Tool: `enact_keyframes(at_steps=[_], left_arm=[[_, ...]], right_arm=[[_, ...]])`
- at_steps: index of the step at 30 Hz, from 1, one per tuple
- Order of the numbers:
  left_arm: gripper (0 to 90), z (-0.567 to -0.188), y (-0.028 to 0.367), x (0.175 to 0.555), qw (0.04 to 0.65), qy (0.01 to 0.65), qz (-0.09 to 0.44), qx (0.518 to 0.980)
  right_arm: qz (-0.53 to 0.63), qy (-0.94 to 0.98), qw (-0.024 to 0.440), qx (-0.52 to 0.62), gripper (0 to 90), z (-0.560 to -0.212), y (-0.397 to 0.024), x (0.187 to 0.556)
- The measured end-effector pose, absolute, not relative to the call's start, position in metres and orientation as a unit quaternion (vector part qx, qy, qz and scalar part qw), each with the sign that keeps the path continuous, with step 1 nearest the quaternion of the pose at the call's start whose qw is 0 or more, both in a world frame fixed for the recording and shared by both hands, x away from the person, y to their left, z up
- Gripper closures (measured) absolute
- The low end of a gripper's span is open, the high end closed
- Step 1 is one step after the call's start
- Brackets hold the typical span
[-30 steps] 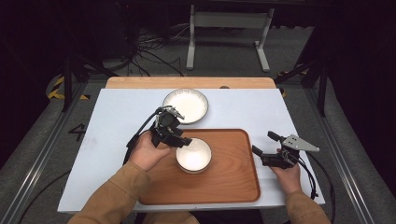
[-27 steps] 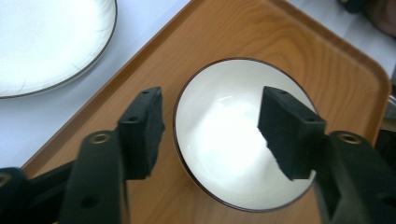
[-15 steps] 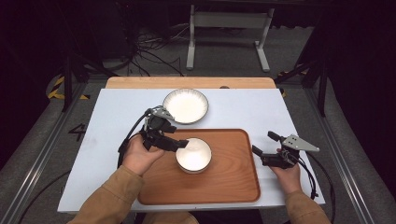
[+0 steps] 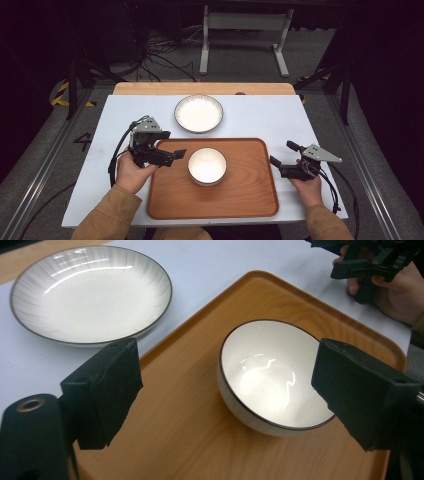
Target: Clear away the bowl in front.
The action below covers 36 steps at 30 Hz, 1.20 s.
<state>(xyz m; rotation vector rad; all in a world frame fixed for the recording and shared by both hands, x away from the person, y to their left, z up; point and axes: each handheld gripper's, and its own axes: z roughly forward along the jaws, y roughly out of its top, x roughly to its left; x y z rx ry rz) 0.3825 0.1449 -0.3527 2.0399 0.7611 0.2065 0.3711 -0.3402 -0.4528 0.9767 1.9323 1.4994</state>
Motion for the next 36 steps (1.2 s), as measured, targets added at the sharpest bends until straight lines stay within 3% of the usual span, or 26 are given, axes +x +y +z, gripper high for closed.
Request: enact_keyframes(at_steps=[16,36], left_arm=[[3.8,-0.370,0.187,0.371,0.505,0.320,0.116,0.793],[0.6,-0.404,0.222,0.367,0.548,0.331,0.139,0.756]], right_arm=[[0.549,0.711,0.252,0.359,5.2,-0.453,-0.340,0.371],[0.549,0.712,0.252,0.359,5.2,-0.453,-0.340,0.370]])
